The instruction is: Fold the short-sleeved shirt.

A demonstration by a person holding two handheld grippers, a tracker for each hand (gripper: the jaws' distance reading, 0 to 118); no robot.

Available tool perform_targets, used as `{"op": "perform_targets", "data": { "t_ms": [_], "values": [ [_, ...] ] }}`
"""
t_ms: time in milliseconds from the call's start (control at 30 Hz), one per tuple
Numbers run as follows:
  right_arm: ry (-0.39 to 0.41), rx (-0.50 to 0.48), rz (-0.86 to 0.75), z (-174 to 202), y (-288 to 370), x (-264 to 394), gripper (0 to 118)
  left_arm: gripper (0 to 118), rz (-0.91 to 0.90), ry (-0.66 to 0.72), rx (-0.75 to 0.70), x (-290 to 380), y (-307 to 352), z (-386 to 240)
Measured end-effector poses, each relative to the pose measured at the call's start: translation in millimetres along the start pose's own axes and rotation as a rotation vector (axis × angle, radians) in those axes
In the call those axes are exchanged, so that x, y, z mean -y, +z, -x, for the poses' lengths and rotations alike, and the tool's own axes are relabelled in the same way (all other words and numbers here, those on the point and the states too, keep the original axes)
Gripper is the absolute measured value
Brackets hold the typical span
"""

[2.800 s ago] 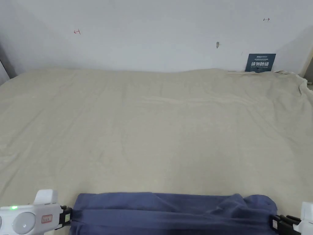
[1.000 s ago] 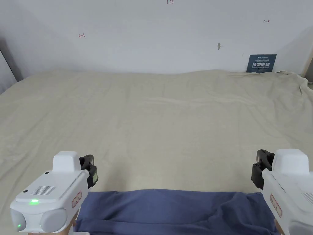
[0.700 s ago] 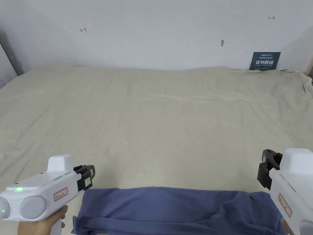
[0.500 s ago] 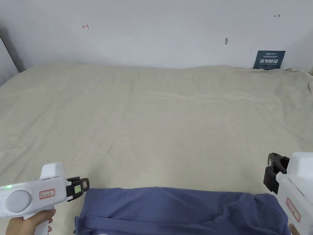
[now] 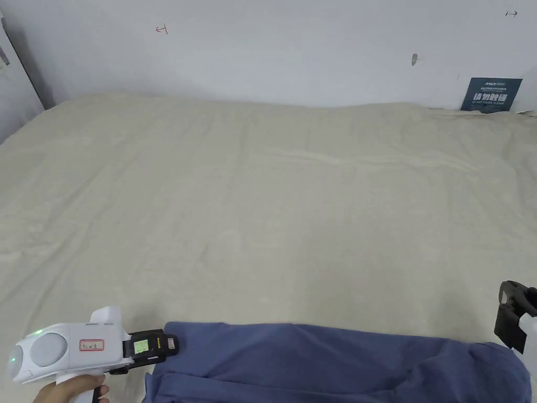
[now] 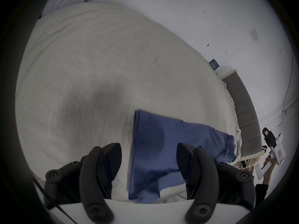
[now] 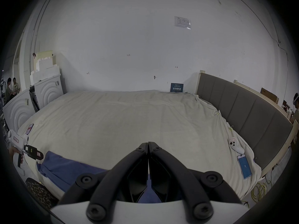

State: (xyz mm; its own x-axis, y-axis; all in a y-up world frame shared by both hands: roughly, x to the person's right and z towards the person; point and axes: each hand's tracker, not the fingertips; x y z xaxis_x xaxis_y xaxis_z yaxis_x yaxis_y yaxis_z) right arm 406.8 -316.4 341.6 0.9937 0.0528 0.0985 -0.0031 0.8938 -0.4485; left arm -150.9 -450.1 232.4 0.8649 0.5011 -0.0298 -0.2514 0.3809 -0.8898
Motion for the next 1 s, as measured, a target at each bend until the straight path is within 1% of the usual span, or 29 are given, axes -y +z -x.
{"op": "perform_targets", "data": {
  "t_ms": [33,67,167,333,367,400,433,467,567,600,667,800,1000],
  "values": [
    [-0.001,0.002,0.002,0,0,0,0,76,-0.004,0.006,-0.002,0,-3,0],
    [-0.002,0.005,0.006,0,-1,0,0,76,-0.002,0.011,-0.002,-7,-13,17],
    [-0.006,0.008,0.014,0,-2,0,0,75,0.046,0.026,0.017,-10,-24,17],
    [-0.019,0.010,0.027,-2,-3,3,0,73,0.068,-0.030,-0.004,-8,-35,11],
    [-0.020,0.012,0.030,-3,-3,4,0,71,0.067,-0.029,-0.001,-9,-34,12],
    [-0.023,0.012,0.032,-5,-4,5,0,60,0.069,-0.030,0.000,-11,-34,11],
    [-0.027,0.012,0.034,-5,-4,6,0,45,0.064,-0.040,-0.006,-12,-33,9],
    [-0.031,0.012,0.037,-6,-3,6,0,34,0.051,-0.061,-0.009,-11,-32,6],
    [-0.037,0.019,0.043,-9,-4,8,0,28,0.071,-0.057,0.022,-11,-42,2],
    [-0.040,0.020,0.045,-10,-4,9,0,22,0.085,-0.054,0.026,-8,-46,-1],
    [-0.046,0.021,0.046,-12,-3,10,0,14,0.090,-0.081,0.006,-6,-51,-7],
    [-0.054,0.022,0.043,-16,-2,10,0,9,0.088,-0.092,-0.021,-4,-52,-15],
    [-0.067,0.022,0.036,-23,-1,9,0,4,0.061,-0.159,-0.092,-7,-33,-28]
  ]
}}
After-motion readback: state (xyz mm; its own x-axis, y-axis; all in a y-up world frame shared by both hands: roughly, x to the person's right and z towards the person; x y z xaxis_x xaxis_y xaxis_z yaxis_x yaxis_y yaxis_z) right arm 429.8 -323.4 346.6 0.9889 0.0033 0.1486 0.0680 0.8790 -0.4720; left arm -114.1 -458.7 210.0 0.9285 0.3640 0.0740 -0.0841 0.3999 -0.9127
